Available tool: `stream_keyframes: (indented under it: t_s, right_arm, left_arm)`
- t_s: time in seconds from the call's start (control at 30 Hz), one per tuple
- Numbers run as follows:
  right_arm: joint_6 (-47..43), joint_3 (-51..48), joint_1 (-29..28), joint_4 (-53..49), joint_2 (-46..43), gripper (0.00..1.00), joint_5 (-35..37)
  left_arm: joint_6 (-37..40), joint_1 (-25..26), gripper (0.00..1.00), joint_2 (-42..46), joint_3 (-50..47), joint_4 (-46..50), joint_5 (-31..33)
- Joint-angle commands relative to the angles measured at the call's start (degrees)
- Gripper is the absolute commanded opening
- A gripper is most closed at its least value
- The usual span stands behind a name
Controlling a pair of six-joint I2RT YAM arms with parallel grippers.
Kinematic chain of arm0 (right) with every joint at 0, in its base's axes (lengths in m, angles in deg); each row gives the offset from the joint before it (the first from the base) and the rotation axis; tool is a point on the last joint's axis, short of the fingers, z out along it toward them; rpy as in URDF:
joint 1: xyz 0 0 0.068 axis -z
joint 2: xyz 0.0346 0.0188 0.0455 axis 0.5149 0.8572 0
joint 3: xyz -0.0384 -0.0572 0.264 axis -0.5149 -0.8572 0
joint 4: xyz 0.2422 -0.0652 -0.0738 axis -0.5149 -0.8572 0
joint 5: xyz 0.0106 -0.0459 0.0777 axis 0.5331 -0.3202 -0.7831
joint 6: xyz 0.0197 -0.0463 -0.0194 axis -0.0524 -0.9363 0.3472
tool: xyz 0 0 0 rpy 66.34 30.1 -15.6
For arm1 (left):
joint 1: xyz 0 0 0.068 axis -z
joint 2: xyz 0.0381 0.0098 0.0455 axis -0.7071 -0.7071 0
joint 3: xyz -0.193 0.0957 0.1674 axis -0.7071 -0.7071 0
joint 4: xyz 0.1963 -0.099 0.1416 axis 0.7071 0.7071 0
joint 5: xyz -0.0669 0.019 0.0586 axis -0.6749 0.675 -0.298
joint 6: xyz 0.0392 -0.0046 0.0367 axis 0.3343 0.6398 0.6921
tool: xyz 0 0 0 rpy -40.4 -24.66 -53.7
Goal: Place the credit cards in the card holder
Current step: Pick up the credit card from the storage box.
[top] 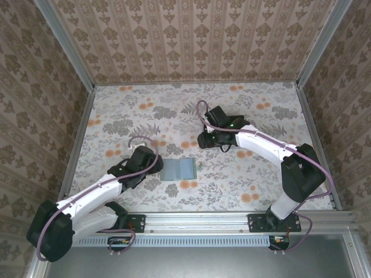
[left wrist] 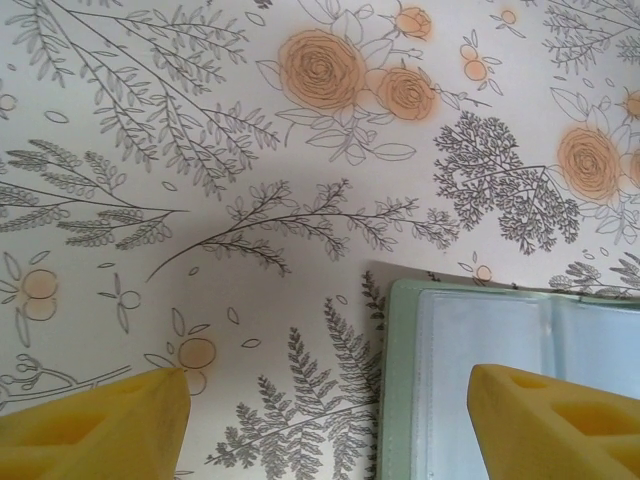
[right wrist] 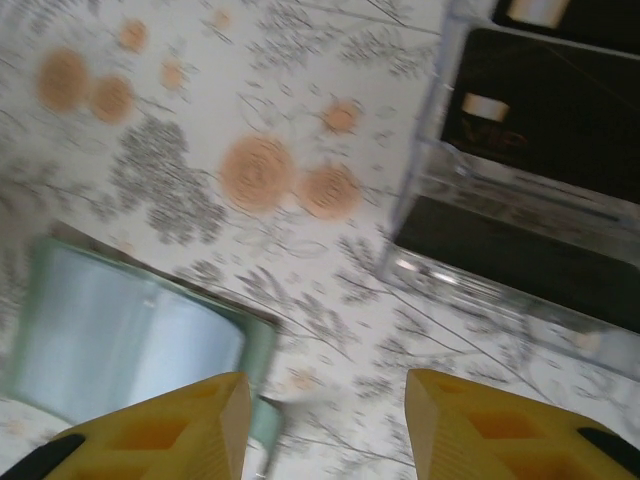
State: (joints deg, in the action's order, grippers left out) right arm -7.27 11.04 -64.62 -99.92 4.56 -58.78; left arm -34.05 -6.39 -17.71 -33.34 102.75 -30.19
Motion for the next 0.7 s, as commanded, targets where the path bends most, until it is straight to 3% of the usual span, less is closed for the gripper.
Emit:
stream_keyframes:
  t_s: [0.0, 0.13, 0.4, 0.67]
  right_arm:
    - [-8.5, 0.4, -0.2, -4.9, -1.8, 0.46, 9.3]
    - [-14.2, 1.1, -0.1, -5.3, -0.3, 0.46, 14.5]
    - [-21.1, 1.3, -0.3, -3.0, 2.9, 0.45, 14.6]
    - [-22.5, 3.3, -0.3, -2.3, 6.5, 0.45, 17.2]
  left_arm:
    - [1.3, 0.5, 0.76, -0.7, 1.8, -0.6, -1.1]
    - [1.2, 0.6, 0.76, -0.9, 2.0, -0.4, -1.2]
    - [1.1, 0.6, 0.76, -1.3, 2.1, -0.3, -1.2]
    - [1.0, 0.6, 0.77, -2.1, 2.3, -0.9, -1.7]
